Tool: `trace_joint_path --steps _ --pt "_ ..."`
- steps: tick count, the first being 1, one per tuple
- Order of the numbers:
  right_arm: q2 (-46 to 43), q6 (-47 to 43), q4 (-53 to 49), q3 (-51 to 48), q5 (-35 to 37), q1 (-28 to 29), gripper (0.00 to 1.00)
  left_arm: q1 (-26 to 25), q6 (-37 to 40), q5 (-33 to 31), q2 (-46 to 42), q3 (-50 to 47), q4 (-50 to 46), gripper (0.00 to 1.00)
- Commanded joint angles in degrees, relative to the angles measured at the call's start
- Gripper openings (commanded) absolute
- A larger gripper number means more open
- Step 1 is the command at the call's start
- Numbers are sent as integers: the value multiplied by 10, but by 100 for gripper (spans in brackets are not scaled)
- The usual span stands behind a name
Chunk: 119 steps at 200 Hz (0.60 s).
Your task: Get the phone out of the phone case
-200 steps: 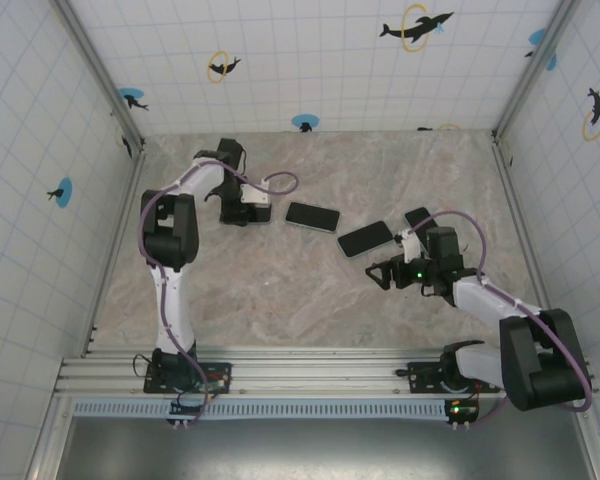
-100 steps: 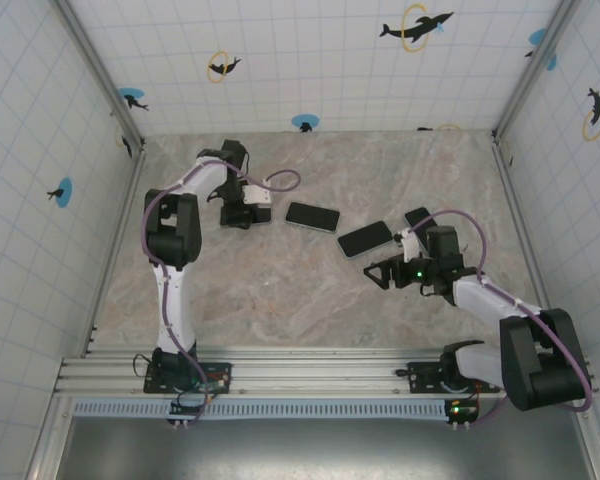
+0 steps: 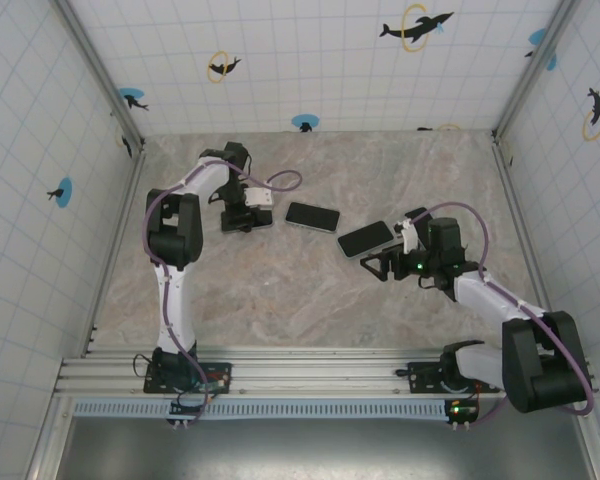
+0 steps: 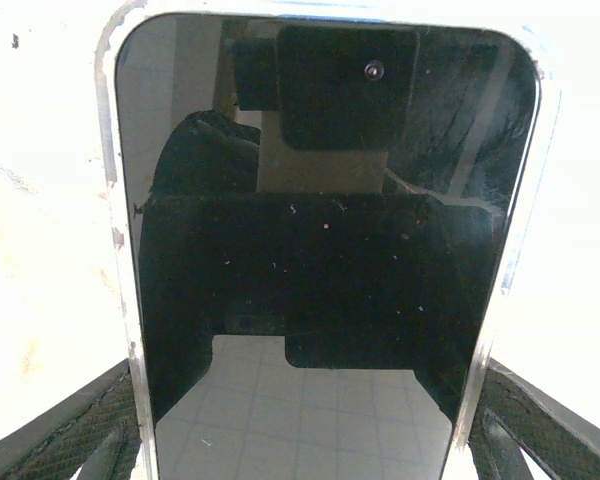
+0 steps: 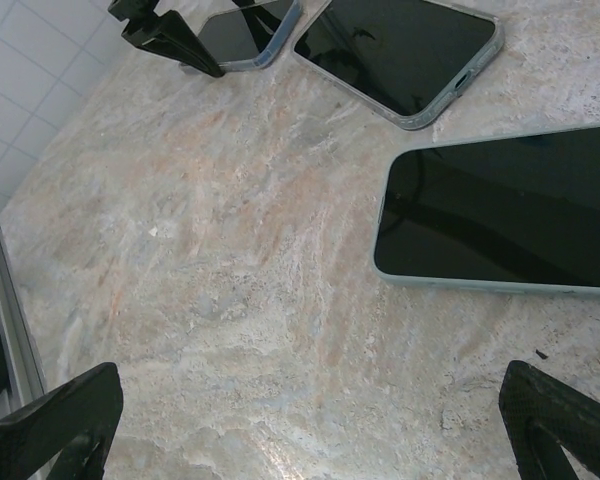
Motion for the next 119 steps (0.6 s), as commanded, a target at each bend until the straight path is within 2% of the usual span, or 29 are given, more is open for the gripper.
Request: trace_joint_path --steps 1,37,60,119 --pt "-9 8 20 12 -16 3 99 -7 -11 10 28 -20 -44 68" --pt "-14 31 48 3 -18 3 99 -10 -34 26 3 -15 -30 59" --pt "-17 62 82 -9 -19 2 99 -13 -102 23 -17 -10 9 54" --pt "-1 136 172 -32 -27 5 99 -27 -240 17 -63 -30 58 52"
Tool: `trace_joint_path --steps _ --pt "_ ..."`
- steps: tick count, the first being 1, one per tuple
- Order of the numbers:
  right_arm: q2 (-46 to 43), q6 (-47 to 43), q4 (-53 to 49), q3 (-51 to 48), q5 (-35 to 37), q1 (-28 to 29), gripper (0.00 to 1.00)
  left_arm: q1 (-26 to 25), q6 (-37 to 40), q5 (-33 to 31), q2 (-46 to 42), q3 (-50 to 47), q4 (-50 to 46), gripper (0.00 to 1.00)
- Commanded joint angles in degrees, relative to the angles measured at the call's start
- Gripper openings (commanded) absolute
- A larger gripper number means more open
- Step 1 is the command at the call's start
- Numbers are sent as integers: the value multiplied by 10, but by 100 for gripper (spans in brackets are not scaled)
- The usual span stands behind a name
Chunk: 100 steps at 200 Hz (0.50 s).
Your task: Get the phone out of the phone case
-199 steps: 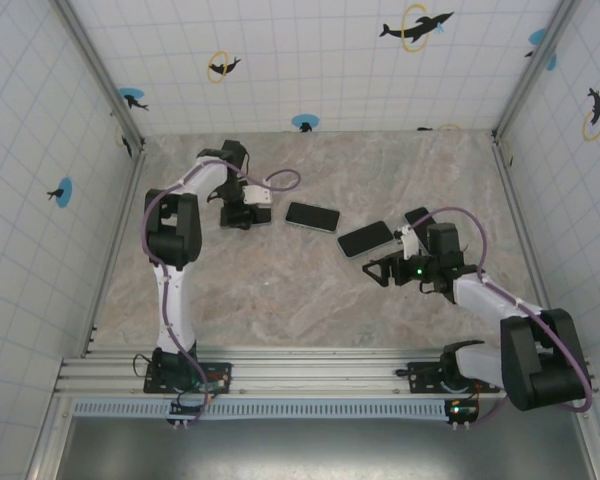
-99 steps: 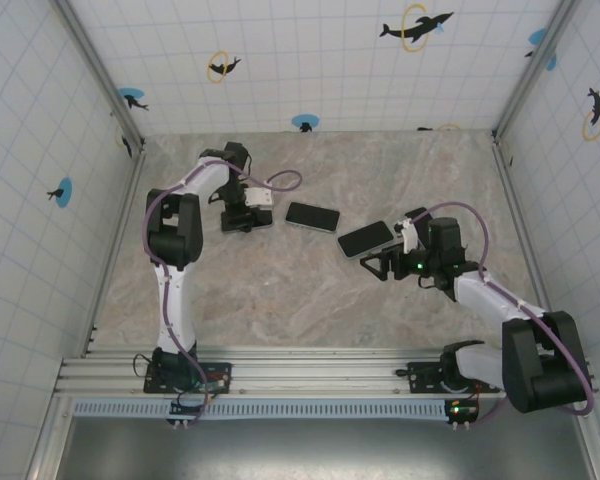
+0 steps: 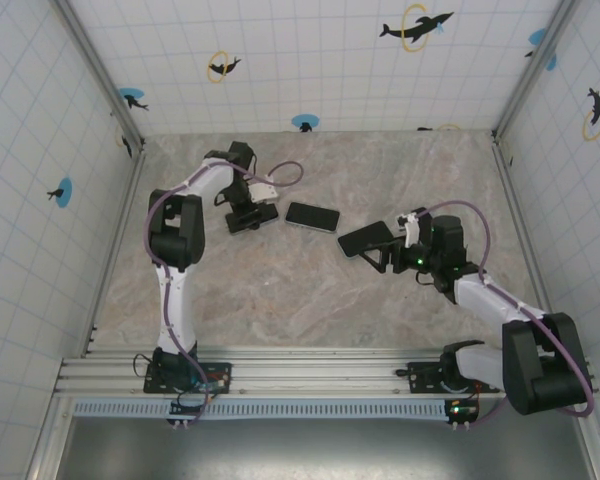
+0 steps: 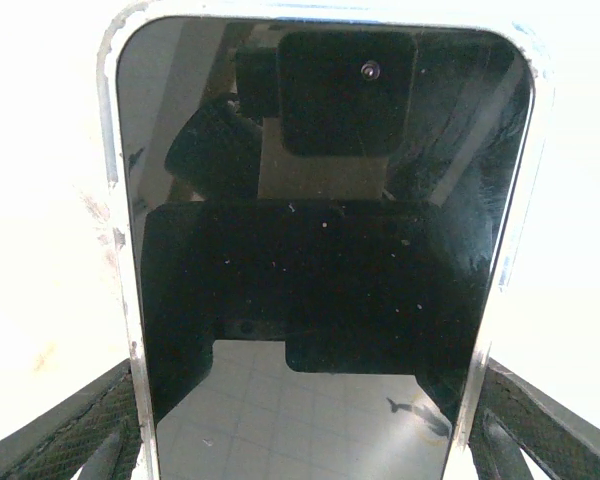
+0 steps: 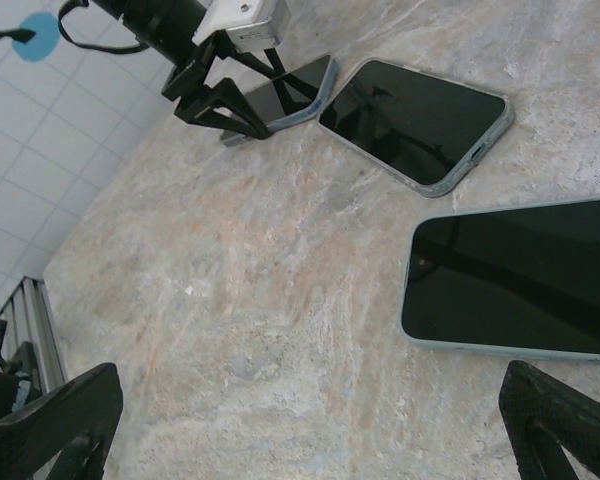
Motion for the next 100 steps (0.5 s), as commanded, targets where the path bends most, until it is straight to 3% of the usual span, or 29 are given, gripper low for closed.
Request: trace_joint_path --steps 1,43,100 --pt "5 43 67 -17 -13 5 99 -9 -86 13 -49 -17 20 52" --pt "6 74 107 -29 -4 14 99 -14 -211 13 -84 -23 52 50" --pt "18 136 195 -40 7 30 99 -26 -429 74 -147 -47 137 47"
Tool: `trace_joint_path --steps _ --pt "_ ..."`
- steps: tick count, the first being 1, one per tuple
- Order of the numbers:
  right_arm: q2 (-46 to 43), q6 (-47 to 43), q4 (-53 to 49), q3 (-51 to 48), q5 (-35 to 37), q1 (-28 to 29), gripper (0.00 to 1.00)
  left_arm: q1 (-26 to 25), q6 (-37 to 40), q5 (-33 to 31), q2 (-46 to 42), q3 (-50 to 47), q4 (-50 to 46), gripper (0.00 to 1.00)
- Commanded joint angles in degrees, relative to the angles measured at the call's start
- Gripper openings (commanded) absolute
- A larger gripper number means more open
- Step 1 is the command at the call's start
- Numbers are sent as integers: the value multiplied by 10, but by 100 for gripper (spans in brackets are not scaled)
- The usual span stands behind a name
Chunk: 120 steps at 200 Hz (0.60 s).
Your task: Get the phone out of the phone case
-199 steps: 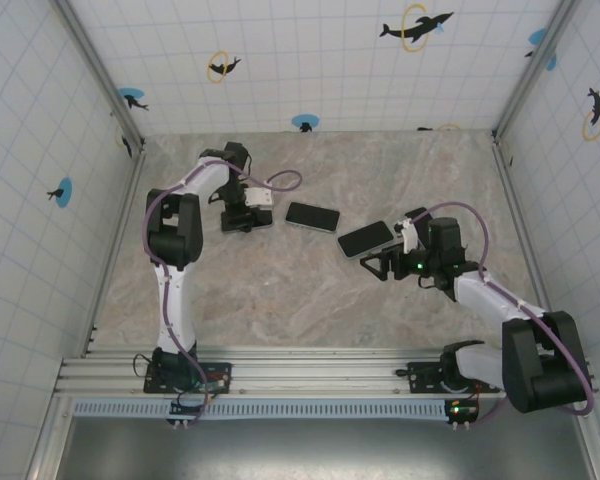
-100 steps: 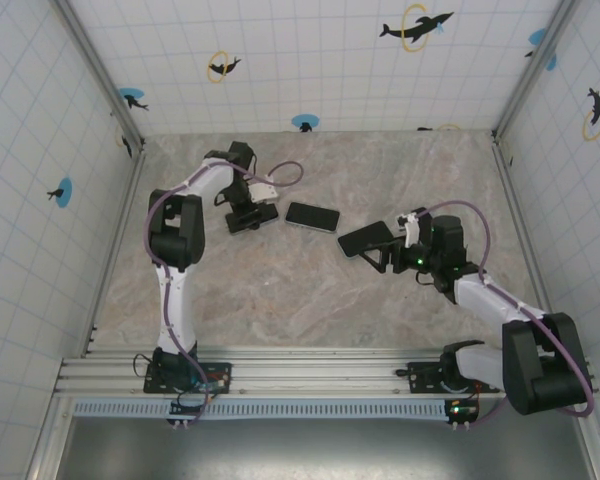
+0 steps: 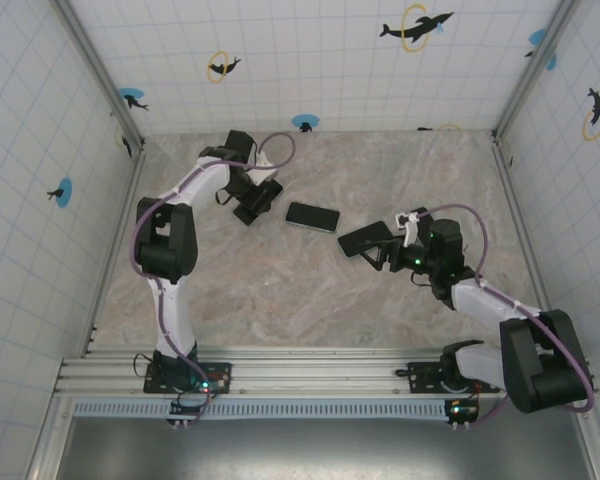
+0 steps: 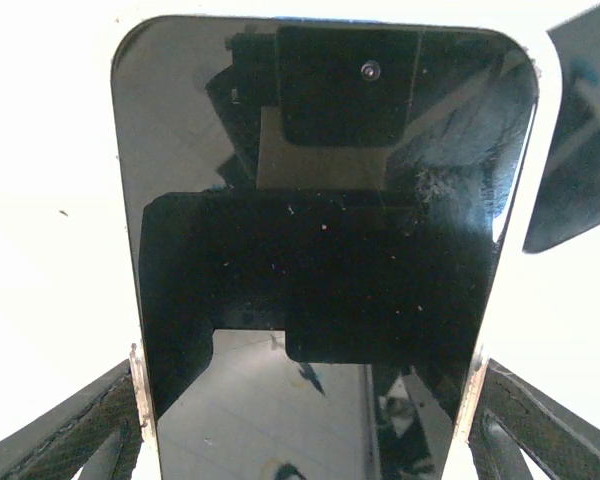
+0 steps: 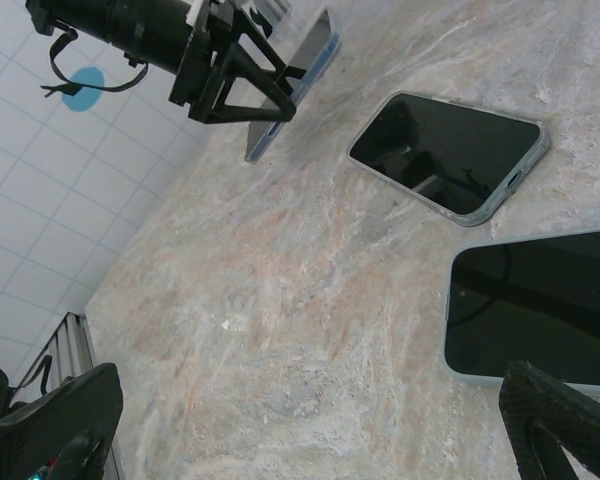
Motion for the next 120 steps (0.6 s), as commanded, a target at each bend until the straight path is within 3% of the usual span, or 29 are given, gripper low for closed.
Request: trace_joint_path --steps 1,41,78,120 --pt "11 39 72 -8 7 11 99 -11 -149 45 -55 -11 66 47" --pt "32 84 144 5 34 27 99 -34 -309 86 -118 -82 201 45" --pt "69 124 194 25 61 41 97 -66 -413 94 -146 -98 251 44" --pt "120 127 202 73 78 66 89 -109 -468 87 -175 -133 292 44"
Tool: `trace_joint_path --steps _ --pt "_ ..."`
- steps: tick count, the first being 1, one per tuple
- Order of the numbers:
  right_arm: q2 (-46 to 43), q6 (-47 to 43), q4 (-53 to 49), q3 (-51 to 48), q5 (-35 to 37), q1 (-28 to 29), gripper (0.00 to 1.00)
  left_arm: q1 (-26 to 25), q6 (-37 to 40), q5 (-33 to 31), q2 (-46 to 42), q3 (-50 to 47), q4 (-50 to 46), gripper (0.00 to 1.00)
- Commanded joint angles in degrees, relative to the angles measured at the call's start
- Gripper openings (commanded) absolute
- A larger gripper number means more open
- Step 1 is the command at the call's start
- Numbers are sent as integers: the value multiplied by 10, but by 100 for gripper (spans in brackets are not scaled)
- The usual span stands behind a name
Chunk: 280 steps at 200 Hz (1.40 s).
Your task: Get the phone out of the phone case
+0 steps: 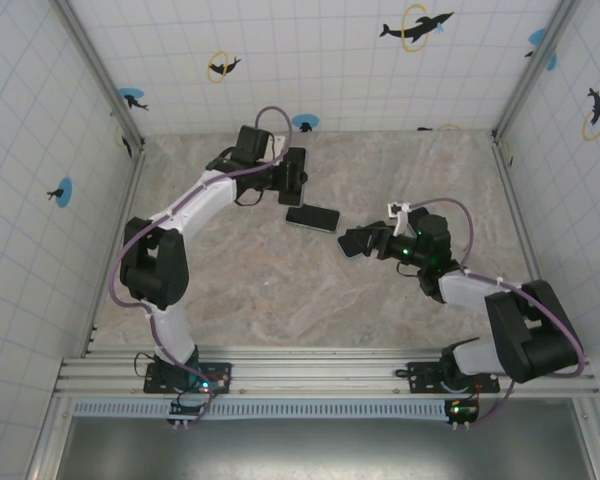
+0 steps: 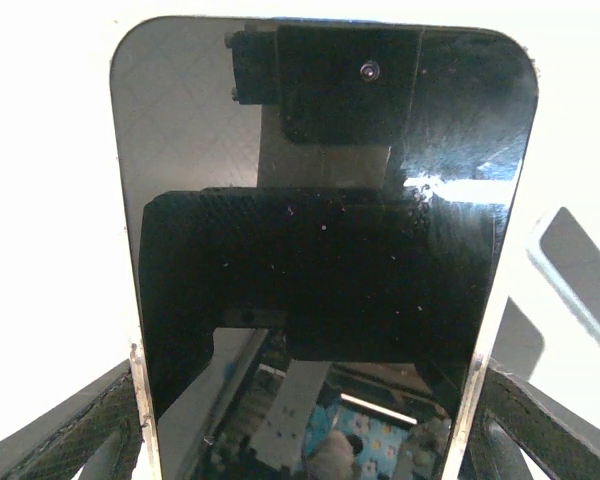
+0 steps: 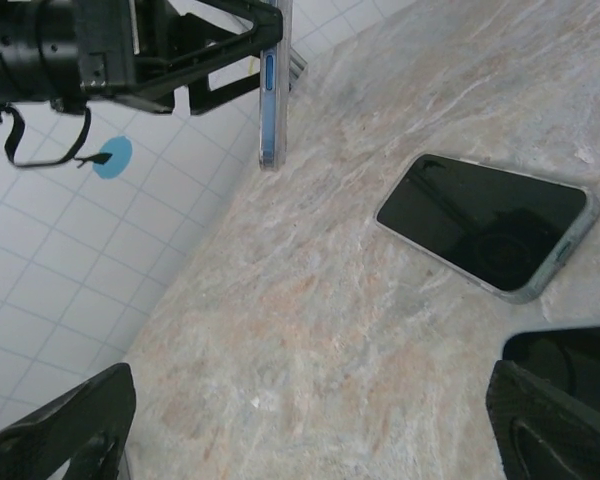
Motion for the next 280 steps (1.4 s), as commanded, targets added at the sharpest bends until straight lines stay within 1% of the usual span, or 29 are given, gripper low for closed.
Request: trace_joint_path --steps 1,24,61,75,94,131,165,181,190,208,232,243,254,280 --pt "23 8 39 45 18 14 89 -20 -75 12 -47 -27 66 43" --pt "52 -3 13 85 30 29 82 -37 -99 19 -66 -69 110 43" --pt "101 -15 -33 143 48 50 72 -54 -132 17 -84 -102 149 42" --pt "117 -18 -58 162 60 59 70 -58 -142 20 -89 -112 166 42" --pt "136 -30 -90 191 66 71 66 -66 -146 21 -88 -115 171 42" --pt "159 -26 -94 217 77 84 57 -73 -154 19 -90 -129 184 42" --pt "176 -18 -97 234 85 89 41 -75 -159 22 -88 -136 195 43" --pt "183 -16 -99 246 83 91 31 -76 -159 21 -88 -139 196 44" --pt "185 -15 -100 250 80 92 26 -76 -157 24 -89 -142 199 46" --pt "186 -13 -101 253 78 95 21 -76 -151 29 -91 -148 207 47" --pt "189 -5 -95 253 77 98 17 -76 -150 29 -94 -154 211 48" --pt "190 -4 -95 255 74 99 12 -76 -149 30 -94 -156 214 50" --pt "190 -1 -97 257 73 99 10 -76 -145 30 -96 -158 217 55" --pt "183 2 -98 259 74 98 9 -76 -128 31 -103 -164 223 75"
